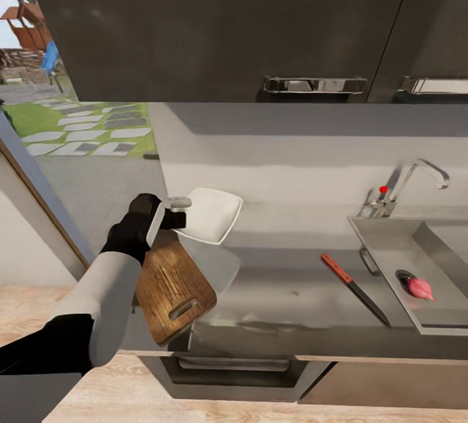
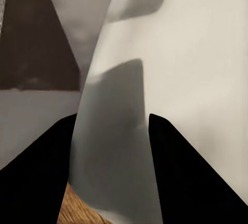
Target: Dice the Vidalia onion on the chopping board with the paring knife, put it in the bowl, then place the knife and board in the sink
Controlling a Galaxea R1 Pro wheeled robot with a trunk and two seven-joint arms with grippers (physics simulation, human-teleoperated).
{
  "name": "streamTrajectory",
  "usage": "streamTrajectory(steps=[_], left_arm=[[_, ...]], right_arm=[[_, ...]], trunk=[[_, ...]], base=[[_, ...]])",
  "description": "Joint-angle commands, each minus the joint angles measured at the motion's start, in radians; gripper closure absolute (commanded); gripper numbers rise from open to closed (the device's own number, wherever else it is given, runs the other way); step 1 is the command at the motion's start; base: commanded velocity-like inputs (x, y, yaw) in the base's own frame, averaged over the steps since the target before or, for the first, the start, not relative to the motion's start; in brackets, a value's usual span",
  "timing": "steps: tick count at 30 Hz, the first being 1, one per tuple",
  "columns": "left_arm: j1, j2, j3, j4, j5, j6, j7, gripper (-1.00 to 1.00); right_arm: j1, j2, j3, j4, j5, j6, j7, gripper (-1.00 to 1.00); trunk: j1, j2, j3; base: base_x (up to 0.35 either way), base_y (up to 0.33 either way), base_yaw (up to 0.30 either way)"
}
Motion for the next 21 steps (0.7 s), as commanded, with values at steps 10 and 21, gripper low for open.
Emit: streamTrajectory(steps=[10, 21], left_arm=[[-0.002, 0.001, 0.053, -0.002, -0.01, 0.001, 0.051, 1.0], [-0.001, -0.002, 0.053, -0.003, -0.005, -0.016, 0.168, 1.0]], right_arm=[[-0.001, -0.005, -0.003, 0.0, -0.001, -0.004, 0.001, -1.0], [-0.001, -0.008, -0.003, 0.0, -0.001, -0.004, 0.004, -1.0]], trunk=[[0.001, -0.002, -0.002], [0.001, -0.002, -0.002]], base=[[0.0, 0.0, 0.0], [0.0, 0.0, 0.0]])
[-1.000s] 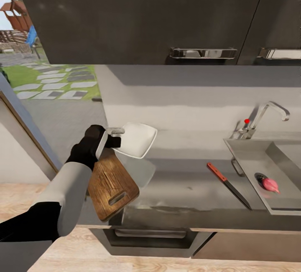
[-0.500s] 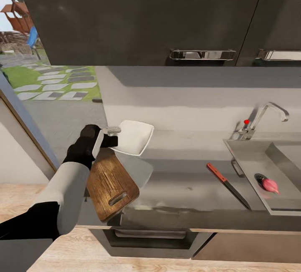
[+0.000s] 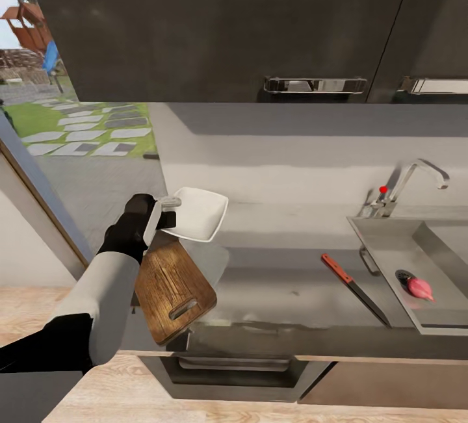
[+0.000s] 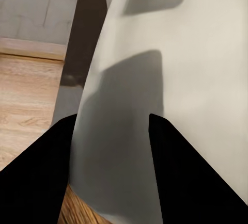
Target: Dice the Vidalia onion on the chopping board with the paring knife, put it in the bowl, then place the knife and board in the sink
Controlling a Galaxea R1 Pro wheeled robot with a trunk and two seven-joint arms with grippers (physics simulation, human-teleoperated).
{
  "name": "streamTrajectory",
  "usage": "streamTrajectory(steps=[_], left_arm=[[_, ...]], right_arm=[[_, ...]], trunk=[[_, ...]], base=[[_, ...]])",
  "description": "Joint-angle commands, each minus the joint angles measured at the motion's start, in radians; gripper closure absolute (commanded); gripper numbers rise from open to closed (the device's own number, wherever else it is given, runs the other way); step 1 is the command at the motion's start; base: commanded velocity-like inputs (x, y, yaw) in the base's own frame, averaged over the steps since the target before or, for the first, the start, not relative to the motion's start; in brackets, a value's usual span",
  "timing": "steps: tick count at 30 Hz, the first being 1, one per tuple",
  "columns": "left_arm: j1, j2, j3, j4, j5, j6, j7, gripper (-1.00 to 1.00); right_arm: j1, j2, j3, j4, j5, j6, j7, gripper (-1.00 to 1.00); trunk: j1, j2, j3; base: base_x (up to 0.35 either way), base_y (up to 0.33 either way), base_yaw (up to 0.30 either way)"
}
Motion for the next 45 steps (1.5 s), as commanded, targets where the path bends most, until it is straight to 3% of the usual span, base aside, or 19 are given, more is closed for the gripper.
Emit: streamTrajectory(steps=[1, 16, 23, 32, 38, 45], left_arm=[[-0.001, -0.001, 0.004, -0.001, -0.006, 0.003, -0.005, 1.0], [-0.001, 0.0, 0.011, 0.0, -0.006, 0.002, -0.004, 1.0], [-0.001, -0.001, 0.069, 0.0, -0.006, 0.002, -0.004, 1.0], [-0.001, 0.003, 0.084, 0.001, -0.008, 0.001, -0.004, 1.0], [-0.001, 0.004, 0.132, 0.002, -0.01, -0.001, -0.004, 1.0], [-0.001, 0.005, 0.141, 0.005, -0.011, -0.001, -0.004, 1.0]], right_arm=[[-0.001, 0.0, -0.003, 0.001, -0.003, -0.004, 0.001, -1.0], [-0.001, 0.004, -0.001, 0.002, -0.003, -0.004, -0.005, -1.0], [-0.001, 0.008, -0.001, 0.004, -0.003, -0.004, -0.005, -1.0], [-0.001, 0.009, -0.001, 0.004, -0.003, -0.004, -0.005, -1.0], [-0.001, 0.009, -0.001, 0.004, -0.003, -0.004, -0.006, -1.0], [-0.001, 0.009, -0.001, 0.004, -0.003, -0.003, -0.007, -1.0]], trunk=[[0.001, -0.002, -0.002], [0.001, -0.002, -0.002], [0.001, -0.002, -0.002], [0.001, -0.002, -0.002], [0.001, -0.002, -0.002], [0.001, -0.002, -0.002]], base=[[0.0, 0.0, 0.0], [0.034, 0.0, 0.0], [0.282, 0.0, 0.0], [0.217, 0.0, 0.0], [0.015, 0.0, 0.0], [0.001, 0.0, 0.0]])
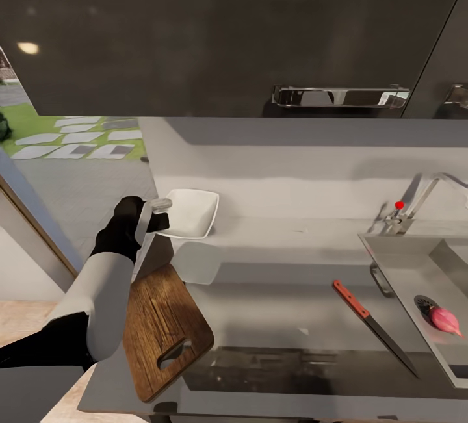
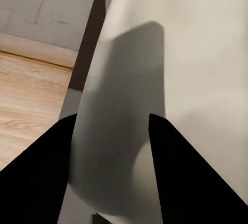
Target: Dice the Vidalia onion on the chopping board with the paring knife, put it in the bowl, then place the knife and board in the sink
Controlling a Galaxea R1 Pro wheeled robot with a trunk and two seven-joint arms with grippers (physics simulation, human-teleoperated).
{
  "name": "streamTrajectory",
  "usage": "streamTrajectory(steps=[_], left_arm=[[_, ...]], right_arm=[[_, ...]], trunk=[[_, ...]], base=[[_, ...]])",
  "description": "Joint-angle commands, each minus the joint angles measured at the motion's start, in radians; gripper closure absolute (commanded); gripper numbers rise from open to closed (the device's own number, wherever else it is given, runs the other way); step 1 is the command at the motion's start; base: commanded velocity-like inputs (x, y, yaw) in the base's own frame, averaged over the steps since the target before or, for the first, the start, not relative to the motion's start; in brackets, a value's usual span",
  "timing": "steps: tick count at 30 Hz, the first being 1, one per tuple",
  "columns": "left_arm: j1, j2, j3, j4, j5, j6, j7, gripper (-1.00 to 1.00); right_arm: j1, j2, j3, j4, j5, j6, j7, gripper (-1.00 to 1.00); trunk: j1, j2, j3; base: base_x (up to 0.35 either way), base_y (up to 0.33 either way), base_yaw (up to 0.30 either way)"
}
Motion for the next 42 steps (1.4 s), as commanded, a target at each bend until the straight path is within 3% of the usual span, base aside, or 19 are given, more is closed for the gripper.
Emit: streamTrajectory(steps=[1, 16, 27, 31, 35, 42], left_arm=[[-0.001, -0.001, 0.005, 0.0, -0.007, 0.004, -0.006, 1.0], [0.0, 0.014, 0.004, 0.013, -0.007, -0.023, 0.0, 1.0], [0.001, 0.013, 0.007, 0.042, -0.003, -0.055, 0.141, 1.0], [0.001, 0.012, 0.037, 0.053, -0.002, -0.068, 0.151, 1.0], [0.001, 0.009, 0.092, 0.081, -0.002, -0.087, 0.155, 1.0], [0.001, 0.009, 0.109, 0.099, -0.002, -0.097, 0.156, 1.0]], right_arm=[[-0.001, 0.0, -0.003, 0.001, -0.003, -0.004, 0.0, -1.0], [-0.001, 0.0, -0.003, 0.001, -0.003, -0.004, -0.001, -1.0], [-0.001, 0.0, -0.003, 0.001, -0.003, -0.004, -0.002, -1.0], [-0.001, 0.0, -0.003, 0.001, -0.003, -0.004, -0.002, -1.0], [-0.001, 0.0, -0.003, 0.001, -0.003, -0.004, -0.002, -1.0], [-0.001, 0.0, -0.003, 0.001, -0.004, -0.004, -0.002, -1.0]], trunk=[[0.001, -0.002, -0.002], [0.001, -0.002, -0.002], [0.001, -0.002, -0.002], [0.001, -0.002, -0.002], [0.001, -0.002, -0.002], [0.001, -0.002, -0.002]], base=[[0.0, 0.0, 0.0], [0.0, 0.0, 0.0], [0.0, 0.0, 0.0], [0.0, 0.0, 0.0], [0.0, 0.0, 0.0], [0.0, 0.0, 0.0]])
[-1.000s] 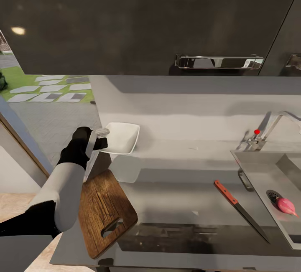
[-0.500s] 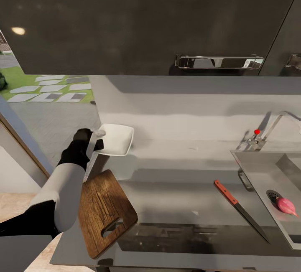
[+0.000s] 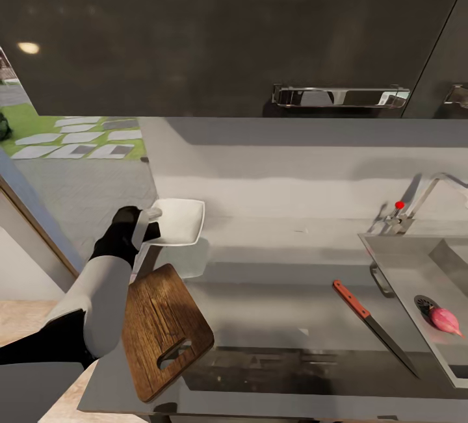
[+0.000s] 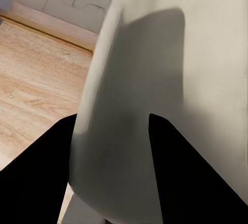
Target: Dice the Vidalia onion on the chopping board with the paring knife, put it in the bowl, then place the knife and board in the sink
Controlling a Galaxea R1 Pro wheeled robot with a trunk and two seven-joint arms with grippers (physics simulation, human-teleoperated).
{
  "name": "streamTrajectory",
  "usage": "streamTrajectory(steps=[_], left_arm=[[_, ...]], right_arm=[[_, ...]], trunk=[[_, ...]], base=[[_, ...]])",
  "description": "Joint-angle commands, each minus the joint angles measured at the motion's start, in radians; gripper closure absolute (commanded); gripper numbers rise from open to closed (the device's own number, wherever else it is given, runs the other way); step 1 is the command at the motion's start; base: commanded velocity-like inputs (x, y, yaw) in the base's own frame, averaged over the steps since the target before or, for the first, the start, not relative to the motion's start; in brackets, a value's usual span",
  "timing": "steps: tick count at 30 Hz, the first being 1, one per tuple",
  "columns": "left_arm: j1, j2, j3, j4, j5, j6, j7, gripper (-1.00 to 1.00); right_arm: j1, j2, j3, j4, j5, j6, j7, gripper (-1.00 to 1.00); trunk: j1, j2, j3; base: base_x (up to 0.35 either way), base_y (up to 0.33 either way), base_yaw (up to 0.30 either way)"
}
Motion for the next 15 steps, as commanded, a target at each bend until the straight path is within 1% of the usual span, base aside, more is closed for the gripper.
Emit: streamTrajectory(steps=[1, 3, 7, 15], left_arm=[[-0.001, -0.001, 0.008, -0.001, -0.007, 0.004, -0.005, 1.0], [-0.001, -0.002, 0.017, 0.0, -0.007, 0.003, -0.005, 1.0], [-0.001, -0.003, 0.025, 0.0, -0.007, 0.003, -0.005, 1.0], [-0.001, -0.003, 0.03, 0.006, -0.007, 0.003, -0.005, 1.0]], right_arm=[[-0.001, 0.0, -0.003, 0.001, -0.003, -0.004, 0.001, -1.0], [-0.001, 0.0, -0.003, 0.001, -0.003, -0.004, 0.001, -1.0], [-0.001, 0.0, -0.003, 0.001, -0.003, -0.004, 0.001, -1.0], [-0.001, 0.0, -0.004, 0.001, -0.003, -0.004, 0.001, -1.0]], trunk=[[0.001, -0.002, -0.002], [0.001, -0.002, -0.002], [0.001, -0.002, -0.002], [0.001, -0.002, -0.002]], base=[[0.0, 0.0, 0.0], [0.0, 0.0, 0.0], [0.0, 0.0, 0.0], [0.0, 0.0, 0.0]])
